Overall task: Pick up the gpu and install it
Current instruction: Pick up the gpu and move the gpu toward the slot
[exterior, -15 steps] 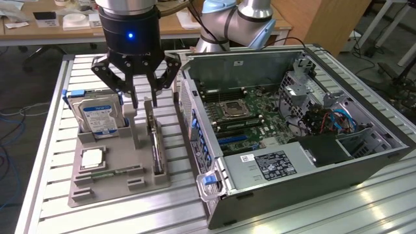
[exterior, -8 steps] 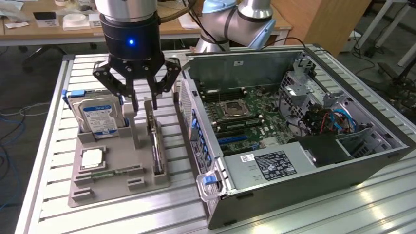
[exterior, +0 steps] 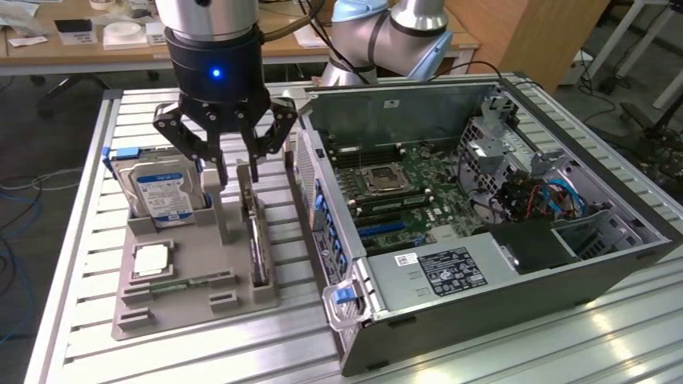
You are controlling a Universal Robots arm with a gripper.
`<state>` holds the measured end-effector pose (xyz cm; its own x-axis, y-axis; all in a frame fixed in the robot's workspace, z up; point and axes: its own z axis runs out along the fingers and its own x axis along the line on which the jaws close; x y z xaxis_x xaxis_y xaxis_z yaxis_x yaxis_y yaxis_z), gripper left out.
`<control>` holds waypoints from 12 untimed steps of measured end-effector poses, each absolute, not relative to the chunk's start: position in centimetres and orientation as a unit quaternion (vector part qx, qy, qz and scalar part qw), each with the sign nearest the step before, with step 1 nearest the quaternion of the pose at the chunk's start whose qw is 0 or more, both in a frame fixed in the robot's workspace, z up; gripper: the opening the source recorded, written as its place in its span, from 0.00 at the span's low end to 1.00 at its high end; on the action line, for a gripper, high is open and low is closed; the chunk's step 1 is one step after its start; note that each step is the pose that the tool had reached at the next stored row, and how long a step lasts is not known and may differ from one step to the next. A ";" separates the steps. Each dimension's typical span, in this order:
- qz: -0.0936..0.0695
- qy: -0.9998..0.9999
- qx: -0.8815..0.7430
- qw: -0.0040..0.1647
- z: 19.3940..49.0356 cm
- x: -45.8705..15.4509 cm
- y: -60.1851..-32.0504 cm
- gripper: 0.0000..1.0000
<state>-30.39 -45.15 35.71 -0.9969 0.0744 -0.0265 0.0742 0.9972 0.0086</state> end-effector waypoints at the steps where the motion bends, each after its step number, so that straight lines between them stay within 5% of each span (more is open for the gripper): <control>1: 0.004 0.999 0.037 0.013 35.7 -30.4 -45.1 0.41; 12: 0.004 0.999 0.037 0.014 34.2 -30.4 -45.1 0.41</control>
<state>-30.40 -45.15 34.18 -0.9968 0.0744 -0.0276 0.0742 0.9972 0.0088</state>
